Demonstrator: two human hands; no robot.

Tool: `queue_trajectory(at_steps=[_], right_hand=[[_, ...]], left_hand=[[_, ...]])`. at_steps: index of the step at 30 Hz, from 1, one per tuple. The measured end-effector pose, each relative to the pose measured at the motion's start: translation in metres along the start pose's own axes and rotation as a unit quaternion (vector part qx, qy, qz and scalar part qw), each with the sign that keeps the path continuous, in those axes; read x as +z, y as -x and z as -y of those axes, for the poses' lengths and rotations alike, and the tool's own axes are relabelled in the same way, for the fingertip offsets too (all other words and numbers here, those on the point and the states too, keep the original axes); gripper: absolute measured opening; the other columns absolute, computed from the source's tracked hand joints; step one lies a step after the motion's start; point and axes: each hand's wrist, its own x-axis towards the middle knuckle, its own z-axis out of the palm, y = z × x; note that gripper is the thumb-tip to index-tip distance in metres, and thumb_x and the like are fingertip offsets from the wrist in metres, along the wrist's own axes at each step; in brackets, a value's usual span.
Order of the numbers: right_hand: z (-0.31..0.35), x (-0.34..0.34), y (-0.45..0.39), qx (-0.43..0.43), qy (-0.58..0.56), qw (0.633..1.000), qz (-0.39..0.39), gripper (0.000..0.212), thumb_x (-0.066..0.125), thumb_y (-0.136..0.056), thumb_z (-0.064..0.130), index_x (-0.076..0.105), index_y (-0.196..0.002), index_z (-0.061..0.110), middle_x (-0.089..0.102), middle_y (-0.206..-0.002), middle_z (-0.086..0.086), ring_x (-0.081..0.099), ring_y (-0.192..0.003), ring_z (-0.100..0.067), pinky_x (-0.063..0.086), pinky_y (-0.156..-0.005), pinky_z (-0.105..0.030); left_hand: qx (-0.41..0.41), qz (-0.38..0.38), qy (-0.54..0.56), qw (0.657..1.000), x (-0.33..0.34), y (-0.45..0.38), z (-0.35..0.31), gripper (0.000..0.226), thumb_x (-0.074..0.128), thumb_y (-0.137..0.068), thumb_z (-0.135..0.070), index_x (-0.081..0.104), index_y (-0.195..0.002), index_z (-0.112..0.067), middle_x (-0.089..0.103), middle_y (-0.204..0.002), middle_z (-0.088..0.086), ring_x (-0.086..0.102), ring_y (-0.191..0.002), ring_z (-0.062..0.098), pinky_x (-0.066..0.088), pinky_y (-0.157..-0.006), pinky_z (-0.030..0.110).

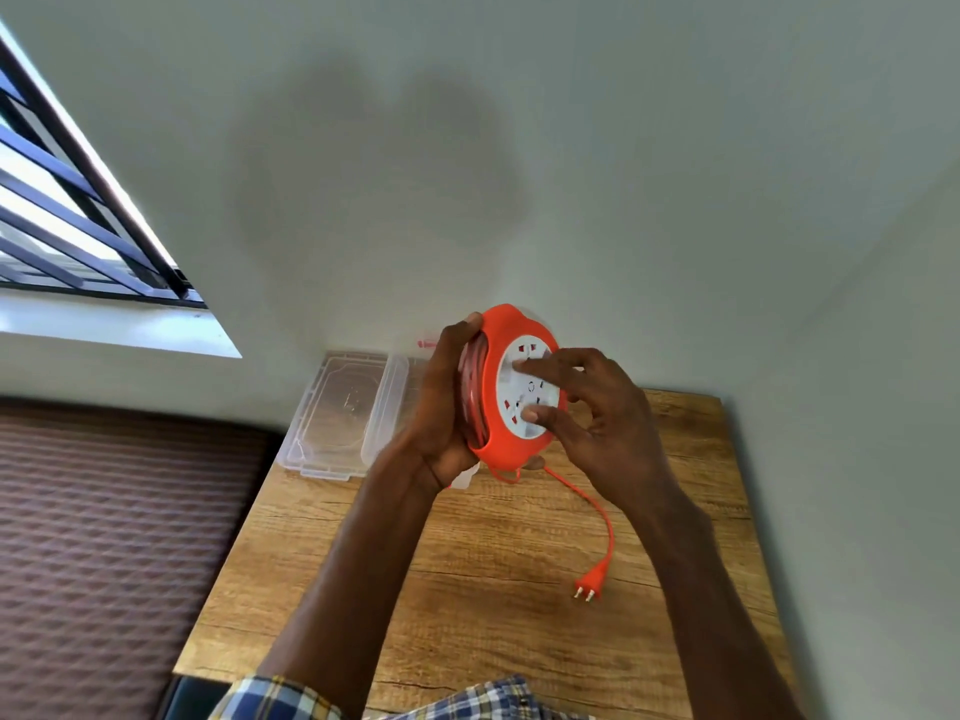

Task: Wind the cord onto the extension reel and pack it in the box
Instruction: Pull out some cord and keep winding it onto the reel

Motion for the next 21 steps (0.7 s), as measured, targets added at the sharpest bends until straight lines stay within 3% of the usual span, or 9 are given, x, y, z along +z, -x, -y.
queue_trajectory(at_steps=[3,6,10,14,17,19,21], right_hand=[[-0.006,0.003,-0.002,-0.004,0.026,0.998,0.062,0.046,0.073,-0.095,0.033,0.062,-0.138,0.043,0.057,-0.146,0.007,0.049,-0.131,-0.014,0.050,-0.098,-0.031],[-0.011,0.002,-0.008,-0.019,0.041,0.994,0.095,0.053,0.075,-0.093,0.027,0.059,-0.138,0.049,0.058,-0.142,0.012,0.047,-0.120,-0.009,0.043,-0.092,-0.024],[-0.013,0.009,-0.009,0.005,0.098,0.995,-0.012,0.046,0.079,-0.087,0.034,0.067,-0.127,0.052,0.071,-0.125,0.021,0.046,-0.084,0.004,0.031,-0.068,-0.012],[-0.015,0.016,-0.003,0.006,0.102,0.992,-0.072,0.046,0.082,-0.083,0.039,0.069,-0.126,0.048,0.078,-0.110,0.014,0.048,-0.073,0.009,0.031,-0.062,-0.009],[-0.009,0.021,0.001,0.011,0.104,0.989,-0.109,0.051,0.080,-0.082,0.050,0.067,-0.131,0.043,0.080,-0.107,0.008,0.068,-0.080,0.000,0.048,-0.064,-0.014],[0.001,0.030,0.004,0.047,0.090,0.985,-0.142,0.054,0.074,-0.085,0.058,0.067,-0.134,0.036,0.081,-0.103,0.003,0.076,-0.085,-0.013,0.062,-0.071,-0.029],[0.011,0.037,0.002,0.118,0.071,0.977,-0.161,0.055,0.069,-0.087,0.063,0.067,-0.133,0.034,0.081,-0.098,0.003,0.077,-0.083,-0.015,0.063,-0.071,-0.034]], left_hand=[[-0.016,0.005,0.018,1.000,-0.008,-0.003,-0.003,0.072,0.053,-0.095,-0.068,0.066,-0.141,-0.015,0.067,-0.136,0.021,0.068,-0.115,0.037,0.055,-0.100,0.053],[-0.030,-0.001,0.006,1.000,-0.011,-0.007,-0.004,0.076,0.052,-0.095,-0.069,0.060,-0.147,-0.015,0.061,-0.146,0.024,0.062,-0.123,0.040,0.050,-0.105,0.056],[-0.040,0.007,0.000,0.999,-0.010,-0.014,-0.003,0.069,0.052,-0.097,-0.066,0.067,-0.141,-0.016,0.066,-0.140,0.021,0.068,-0.118,0.037,0.054,-0.102,0.054],[-0.040,0.001,-0.006,0.999,-0.010,-0.018,-0.004,0.067,0.053,-0.097,-0.066,0.069,-0.139,-0.017,0.067,-0.140,0.022,0.069,-0.117,0.037,0.056,-0.101,0.054],[-0.039,-0.006,-0.011,0.999,-0.007,-0.019,-0.003,0.071,0.054,-0.098,-0.064,0.063,-0.144,-0.011,0.062,-0.144,0.025,0.062,-0.125,0.042,0.046,-0.111,0.058],[-0.029,-0.014,-0.013,0.999,-0.005,-0.019,-0.002,0.066,0.056,-0.098,-0.063,0.070,-0.136,-0.010,0.069,-0.135,0.023,0.068,-0.117,0.038,0.053,-0.104,0.054],[-0.020,-0.020,-0.006,1.000,-0.003,-0.017,0.001,0.061,0.056,-0.098,-0.063,0.077,-0.126,-0.013,0.074,-0.127,0.020,0.074,-0.109,0.034,0.061,-0.092,0.048]])
